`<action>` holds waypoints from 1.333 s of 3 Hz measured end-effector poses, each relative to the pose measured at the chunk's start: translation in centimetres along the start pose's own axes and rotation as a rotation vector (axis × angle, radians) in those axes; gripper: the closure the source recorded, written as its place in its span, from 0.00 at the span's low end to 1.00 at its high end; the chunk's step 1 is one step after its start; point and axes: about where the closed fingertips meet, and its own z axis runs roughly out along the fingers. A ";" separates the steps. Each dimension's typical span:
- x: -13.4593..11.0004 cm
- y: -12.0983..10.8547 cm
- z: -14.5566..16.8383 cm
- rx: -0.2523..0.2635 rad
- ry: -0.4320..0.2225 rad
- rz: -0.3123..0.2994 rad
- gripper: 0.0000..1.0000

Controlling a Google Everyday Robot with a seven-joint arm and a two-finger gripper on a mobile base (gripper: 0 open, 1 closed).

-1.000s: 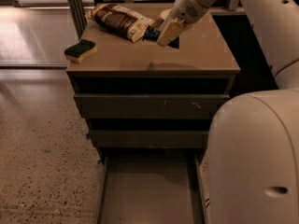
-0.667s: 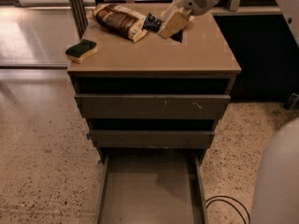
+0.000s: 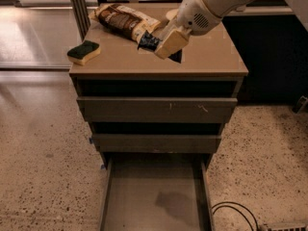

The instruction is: Place rxbar blueberry into bottom drawer

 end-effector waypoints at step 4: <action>0.3 9.9 1.6 -0.071 -0.028 0.027 1.00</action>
Offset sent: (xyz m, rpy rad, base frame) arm -0.0619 0.0144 -0.0241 0.0307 0.0416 0.0635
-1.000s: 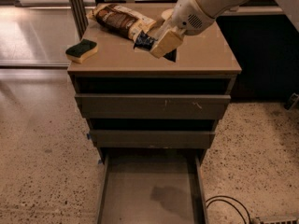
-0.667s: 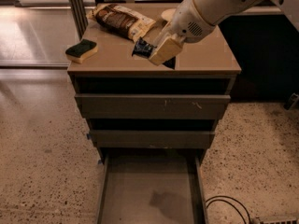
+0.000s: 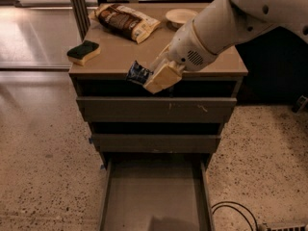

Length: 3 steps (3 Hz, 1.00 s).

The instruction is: Place rxbar blueberry into bottom drawer

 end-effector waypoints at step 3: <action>3.2 2.9 2.8 -0.044 0.035 0.066 1.00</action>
Offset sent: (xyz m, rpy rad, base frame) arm -0.0152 0.0038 -0.0146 -0.0236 0.0519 -0.0137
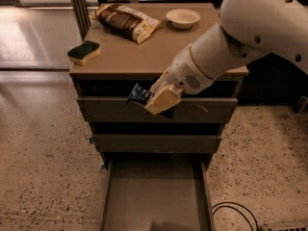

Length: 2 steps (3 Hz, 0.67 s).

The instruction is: Place rxbar blueberry into bottom drawer

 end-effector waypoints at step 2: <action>8.7 1.8 5.4 0.032 0.018 0.013 1.00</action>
Offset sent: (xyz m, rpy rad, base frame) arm -0.0316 -0.0450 -0.1610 -0.0543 -0.0192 -0.0542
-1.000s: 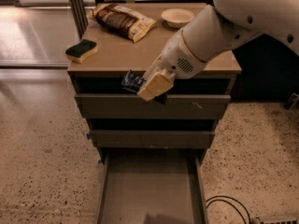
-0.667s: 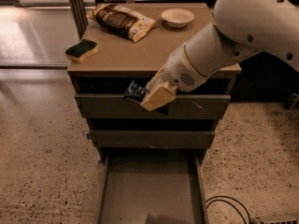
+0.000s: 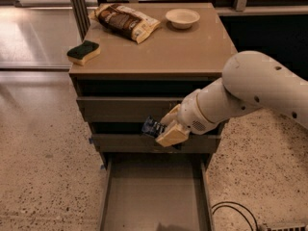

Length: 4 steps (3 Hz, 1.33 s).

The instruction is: Place rxbar blueberry into bottom drawer

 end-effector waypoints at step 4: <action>8.3 2.2 7.9 0.033 0.044 0.039 1.00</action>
Offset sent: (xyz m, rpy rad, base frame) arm -0.0210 -0.0181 -0.1601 -0.0698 0.0781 -0.0662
